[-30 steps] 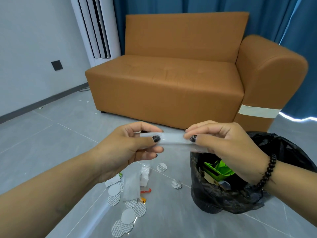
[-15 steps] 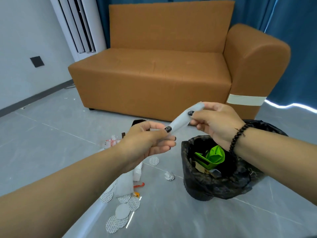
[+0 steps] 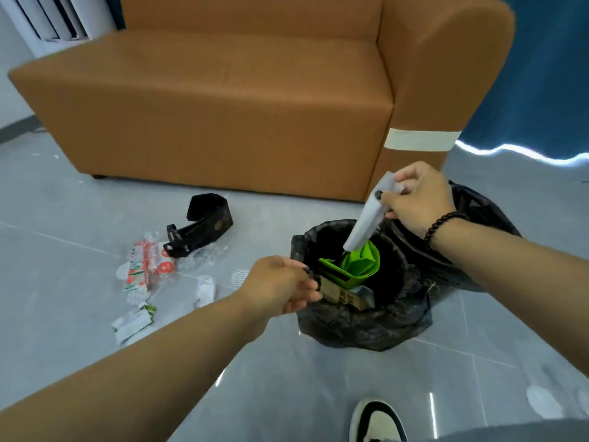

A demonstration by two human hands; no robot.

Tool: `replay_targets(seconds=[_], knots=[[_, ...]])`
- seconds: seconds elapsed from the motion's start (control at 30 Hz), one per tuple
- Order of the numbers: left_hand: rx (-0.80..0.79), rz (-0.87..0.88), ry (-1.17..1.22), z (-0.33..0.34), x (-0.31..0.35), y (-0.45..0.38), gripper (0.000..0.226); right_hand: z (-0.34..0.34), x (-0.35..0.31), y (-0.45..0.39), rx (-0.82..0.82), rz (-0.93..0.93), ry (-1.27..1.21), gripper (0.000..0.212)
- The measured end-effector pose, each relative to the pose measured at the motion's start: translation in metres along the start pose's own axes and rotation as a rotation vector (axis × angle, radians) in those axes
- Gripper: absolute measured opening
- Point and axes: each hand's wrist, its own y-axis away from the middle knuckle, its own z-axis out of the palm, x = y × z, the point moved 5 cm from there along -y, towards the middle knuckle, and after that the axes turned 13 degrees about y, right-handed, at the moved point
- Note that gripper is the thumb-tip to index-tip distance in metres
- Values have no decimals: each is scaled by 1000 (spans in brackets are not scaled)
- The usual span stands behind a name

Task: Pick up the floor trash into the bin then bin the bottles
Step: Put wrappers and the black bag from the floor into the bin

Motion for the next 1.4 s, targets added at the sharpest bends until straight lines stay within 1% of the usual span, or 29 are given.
replay_targets(seconds=[0.07,0.13,0.2,0.23,0.33,0.43,0.53,0.63,0.73,0.8,0.9,0.93,1.0,1.07,1.13,1.17,1.23,1.33,1.37,1.4], knots=[[27,5,-124,11,-20,-16,10,19,29,-1,7,4,95,22],[24,75,-323,20,-44,-32,14,38,51,-1,24,4,163,16],[-5,140,-478,26,-67,-40,15,54,65,0,41,-25,198,16],[-7,165,-502,28,-77,-44,12,61,73,-1,38,-34,203,17],[-11,221,-415,30,-89,-47,3,71,94,-8,33,-21,190,18],[-62,262,-360,30,-89,-52,8,71,108,-18,74,25,142,23],[-101,282,-368,27,-88,-59,9,66,113,-27,127,45,116,18],[-118,314,-456,28,-91,-68,3,60,115,-27,131,-19,103,18],[-95,343,-501,32,-89,-75,4,53,111,-19,141,-113,178,16],[-78,357,-528,36,-89,-77,10,55,110,-13,67,-169,226,19],[-73,359,-601,38,-86,-78,19,71,113,0,-161,-266,292,25],[-79,357,-625,37,-84,-80,21,76,113,4,-210,-312,334,29],[-97,338,-665,36,-79,-82,24,83,109,9,-211,-406,449,29],[-111,315,-703,35,-74,-84,24,89,104,6,-189,-444,517,22],[-116,309,-738,36,-70,-85,24,97,101,0,-244,-427,556,23],[-116,317,-766,36,-69,-84,24,101,101,-3,-291,-416,601,27],[-114,340,-834,38,-66,-84,27,102,97,-5,-335,-397,639,34],[-94,352,-894,36,-62,-91,29,98,93,-4,-409,-299,506,56],[-93,348,-916,35,-62,-94,30,98,94,-3,-446,-271,490,62],[-99,348,-935,34,-60,-97,31,99,95,-3,-468,-272,520,63]])
